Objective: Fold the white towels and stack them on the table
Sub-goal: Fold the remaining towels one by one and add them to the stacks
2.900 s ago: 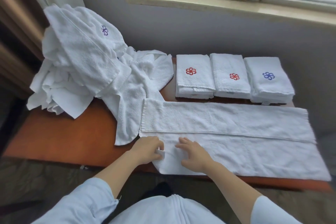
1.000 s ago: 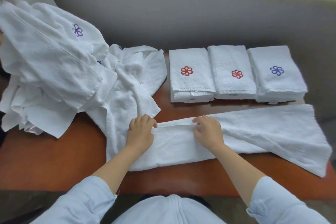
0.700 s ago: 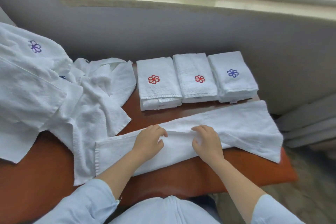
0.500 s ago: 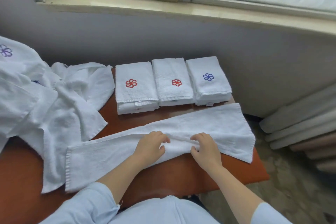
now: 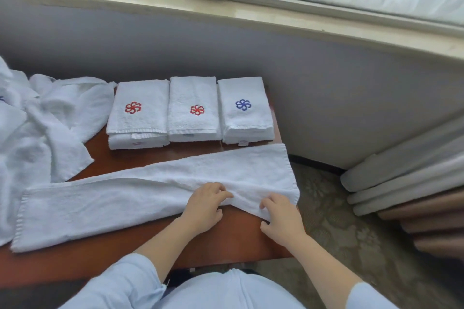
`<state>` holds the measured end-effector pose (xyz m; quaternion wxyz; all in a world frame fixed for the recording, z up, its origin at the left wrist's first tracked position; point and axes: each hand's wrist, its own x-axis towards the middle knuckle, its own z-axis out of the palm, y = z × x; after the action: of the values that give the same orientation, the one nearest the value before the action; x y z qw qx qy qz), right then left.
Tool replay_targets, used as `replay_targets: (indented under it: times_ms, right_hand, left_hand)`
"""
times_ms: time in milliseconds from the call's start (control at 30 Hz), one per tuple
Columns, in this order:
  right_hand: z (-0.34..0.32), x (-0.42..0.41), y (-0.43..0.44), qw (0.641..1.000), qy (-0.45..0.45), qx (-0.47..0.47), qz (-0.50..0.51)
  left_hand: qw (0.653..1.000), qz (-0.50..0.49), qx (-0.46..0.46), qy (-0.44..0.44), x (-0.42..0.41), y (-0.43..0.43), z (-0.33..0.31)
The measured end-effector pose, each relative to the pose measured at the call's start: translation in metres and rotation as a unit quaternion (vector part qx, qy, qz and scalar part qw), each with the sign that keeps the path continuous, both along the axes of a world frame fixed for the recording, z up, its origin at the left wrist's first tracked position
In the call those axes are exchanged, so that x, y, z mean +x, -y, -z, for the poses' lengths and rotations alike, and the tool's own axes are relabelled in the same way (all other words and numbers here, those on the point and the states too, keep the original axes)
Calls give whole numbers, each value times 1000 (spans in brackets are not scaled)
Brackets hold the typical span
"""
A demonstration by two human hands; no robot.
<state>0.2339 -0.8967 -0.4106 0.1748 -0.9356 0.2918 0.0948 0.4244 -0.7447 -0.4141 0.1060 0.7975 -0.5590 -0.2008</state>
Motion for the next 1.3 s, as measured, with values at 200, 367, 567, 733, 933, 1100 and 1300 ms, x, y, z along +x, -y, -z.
replay_targets:
  times_ms: [200, 367, 567, 733, 933, 1100, 1300]
  right_hand:
    - [7, -4, 24, 991, -55, -43, -113]
    - [6, -9, 38, 995, -43, 55, -69]
    - [-15, 1, 73, 986, 102, 102, 89]
    - [-25, 30, 103, 967, 157, 117, 166]
    - [-12, 46, 124, 957, 139, 117, 227]
    - [4, 45, 128, 959, 108, 120, 232]
    - [17, 42, 130, 941, 78, 200, 263]
  left_hand:
    - [996, -22, 60, 64, -17, 19, -1]
    - [992, 15, 92, 80, -18, 31, -1]
    - [997, -25, 70, 2, -1, 52, -3]
    - [996, -94, 7, -4, 21, 82, -12]
    - [997, -75, 33, 8, 42, 112, -8]
    - [998, -38, 28, 32, 40, 130, 1]
    - [998, -19, 42, -52, 30, 136, 11]
